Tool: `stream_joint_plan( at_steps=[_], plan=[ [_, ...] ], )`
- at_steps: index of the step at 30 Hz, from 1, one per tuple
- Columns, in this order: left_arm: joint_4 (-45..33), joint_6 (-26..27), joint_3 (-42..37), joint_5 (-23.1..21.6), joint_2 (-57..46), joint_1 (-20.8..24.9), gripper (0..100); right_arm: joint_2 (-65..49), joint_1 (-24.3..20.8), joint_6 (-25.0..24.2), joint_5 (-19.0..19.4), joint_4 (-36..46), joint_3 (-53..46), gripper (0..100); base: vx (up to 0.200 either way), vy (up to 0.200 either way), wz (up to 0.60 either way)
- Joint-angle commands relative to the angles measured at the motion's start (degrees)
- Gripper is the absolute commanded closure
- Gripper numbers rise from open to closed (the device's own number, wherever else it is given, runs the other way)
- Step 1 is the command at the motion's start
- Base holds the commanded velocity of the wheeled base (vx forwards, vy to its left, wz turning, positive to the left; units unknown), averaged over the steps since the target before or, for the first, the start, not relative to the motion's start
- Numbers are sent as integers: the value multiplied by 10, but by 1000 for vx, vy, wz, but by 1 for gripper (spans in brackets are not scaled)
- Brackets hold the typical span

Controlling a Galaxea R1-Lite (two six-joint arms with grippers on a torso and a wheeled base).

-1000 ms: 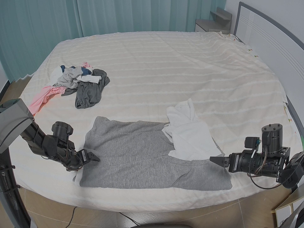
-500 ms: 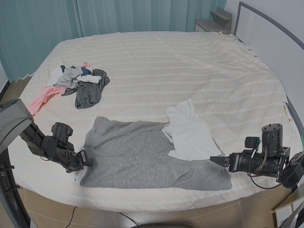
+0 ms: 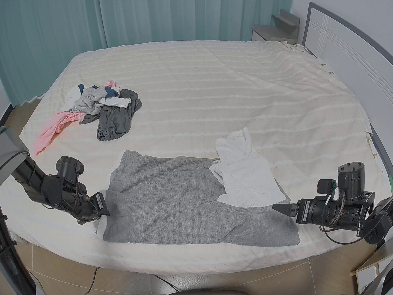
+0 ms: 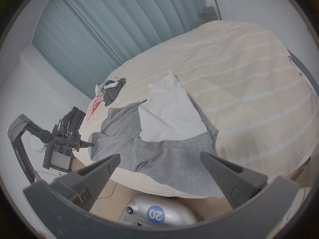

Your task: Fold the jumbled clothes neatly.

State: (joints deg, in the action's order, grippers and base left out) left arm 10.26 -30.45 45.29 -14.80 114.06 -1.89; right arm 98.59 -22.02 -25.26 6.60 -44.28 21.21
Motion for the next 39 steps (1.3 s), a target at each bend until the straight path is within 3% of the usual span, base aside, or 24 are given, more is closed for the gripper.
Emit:
stream_joint_plan(
  at_steps=[1, 9, 14, 32, 33, 39],
  plan=[
    [-24, -3, -4, -21, -42, -22, 100, 22, 8, -4, 4, 0, -2, 0, 0, 0, 0],
    [-231, 0, 86, -117, -75, -57, 100, 67, 19, -4, 16, -4, -2, 0, 0, 0, 0],
    [-309, 1, 149, -134, -68, -66, 100, 98, 20, -4, 17, -27, -4, 0, 0, 0, 0],
    [-319, 2, 163, -130, -16, -80, 100, 159, 19, -4, 33, -170, -64, 0, 0, 0, 0],
    [-320, 2, 166, -130, -14, -80, 0, 158, 20, -4, 36, -172, -64, 0, 0, 0, 0],
    [-320, 0, 189, -128, 16, -80, 0, 154, 37, -5, 41, -180, -54, 0, 0, 0, 0]
  ],
)
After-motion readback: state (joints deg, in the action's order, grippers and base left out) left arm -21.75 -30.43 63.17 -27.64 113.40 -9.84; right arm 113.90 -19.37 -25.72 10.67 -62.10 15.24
